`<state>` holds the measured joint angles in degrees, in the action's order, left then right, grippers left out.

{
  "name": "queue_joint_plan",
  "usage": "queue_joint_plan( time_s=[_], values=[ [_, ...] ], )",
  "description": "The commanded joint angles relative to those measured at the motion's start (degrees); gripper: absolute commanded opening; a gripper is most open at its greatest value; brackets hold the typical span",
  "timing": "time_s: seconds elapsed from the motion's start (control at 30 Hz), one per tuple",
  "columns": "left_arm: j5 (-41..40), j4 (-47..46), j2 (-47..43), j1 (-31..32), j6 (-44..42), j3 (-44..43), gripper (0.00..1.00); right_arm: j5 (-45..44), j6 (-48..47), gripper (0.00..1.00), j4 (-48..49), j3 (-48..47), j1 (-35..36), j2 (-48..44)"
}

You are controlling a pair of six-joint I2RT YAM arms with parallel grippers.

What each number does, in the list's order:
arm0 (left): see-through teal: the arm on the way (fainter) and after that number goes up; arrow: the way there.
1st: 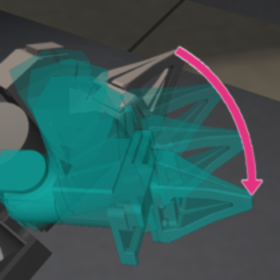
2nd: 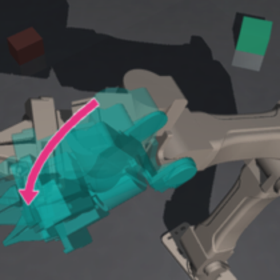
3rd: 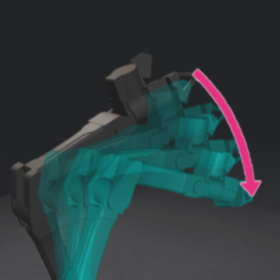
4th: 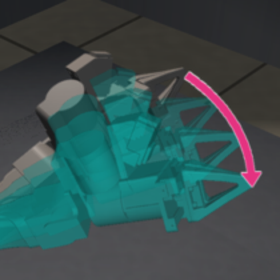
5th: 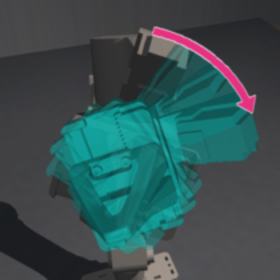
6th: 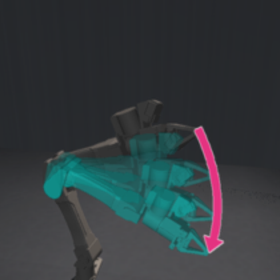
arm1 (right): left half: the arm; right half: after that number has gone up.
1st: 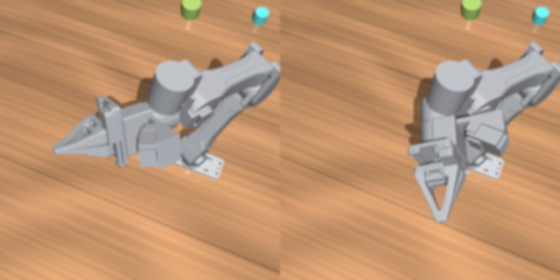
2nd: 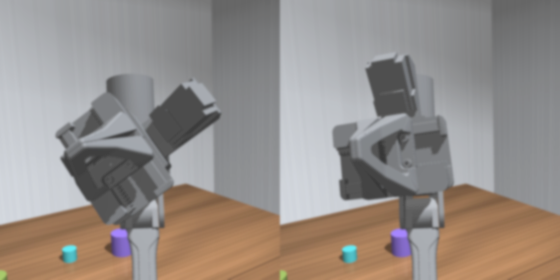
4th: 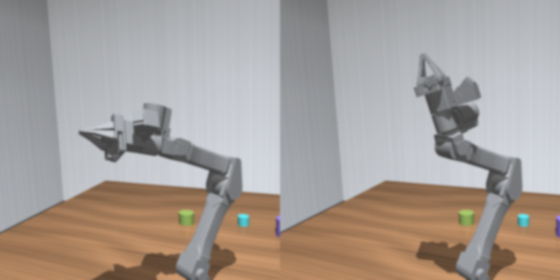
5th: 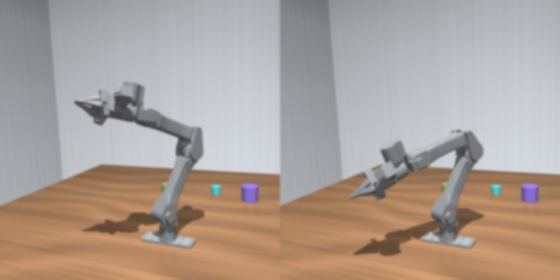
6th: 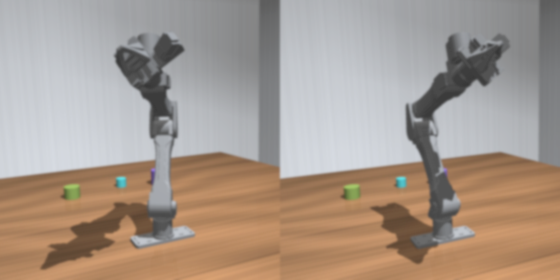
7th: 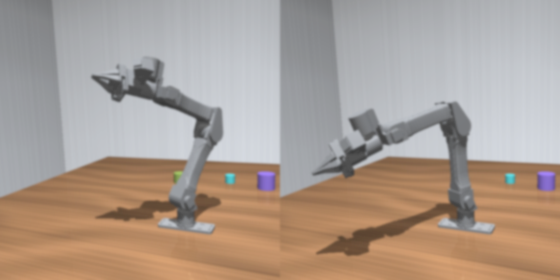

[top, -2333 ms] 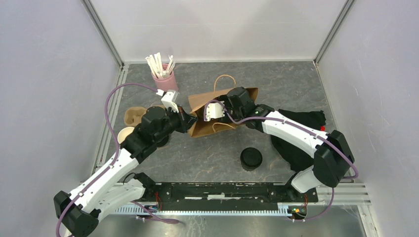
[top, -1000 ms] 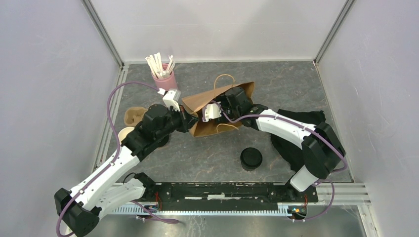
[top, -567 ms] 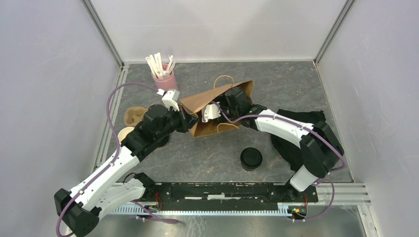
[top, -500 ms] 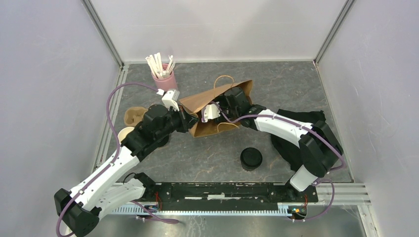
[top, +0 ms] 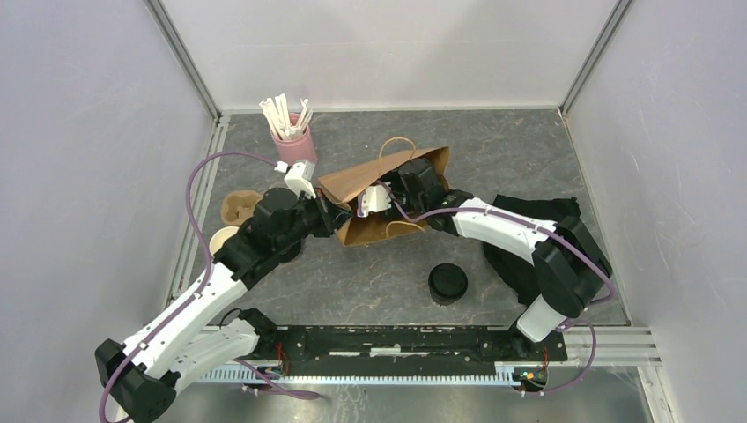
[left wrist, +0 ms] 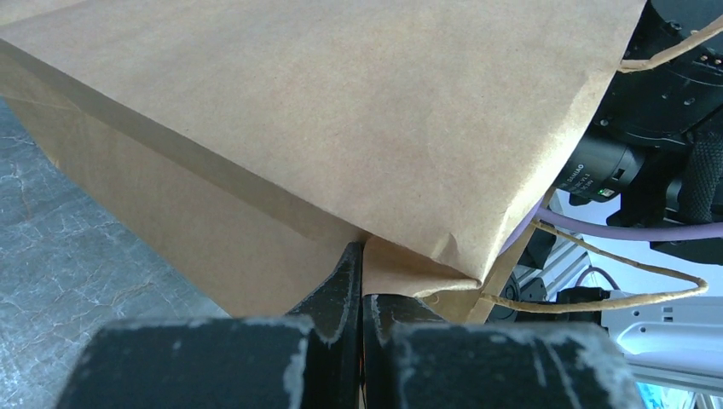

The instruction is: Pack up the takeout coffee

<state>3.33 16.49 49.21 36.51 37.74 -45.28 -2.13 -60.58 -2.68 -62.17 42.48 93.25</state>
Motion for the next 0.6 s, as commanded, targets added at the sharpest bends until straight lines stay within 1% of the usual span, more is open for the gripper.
queue_joint_plan(
  time_s=[0.0, 0.37, 0.57],
  values=[
    [0.5, 3.3, -0.8, 0.4, 3.5, -1.9, 0.02, -3.9, 2.5, 0.15, 4.8, 2.1, -0.1, -2.4],
    [2.8, 2.9, 0.9, 0.4, 4.0, -2.6, 0.02, -4.8, -5.7, 0.15, 8.0, 3.4, -0.1, -0.4],
    [3.9, 3.7, 2.9, 0.4, 4.0, -5.7, 0.02, -4.3, -3.7, 0.15, 5.5, 2.5, -0.1, -0.7]
  ],
)
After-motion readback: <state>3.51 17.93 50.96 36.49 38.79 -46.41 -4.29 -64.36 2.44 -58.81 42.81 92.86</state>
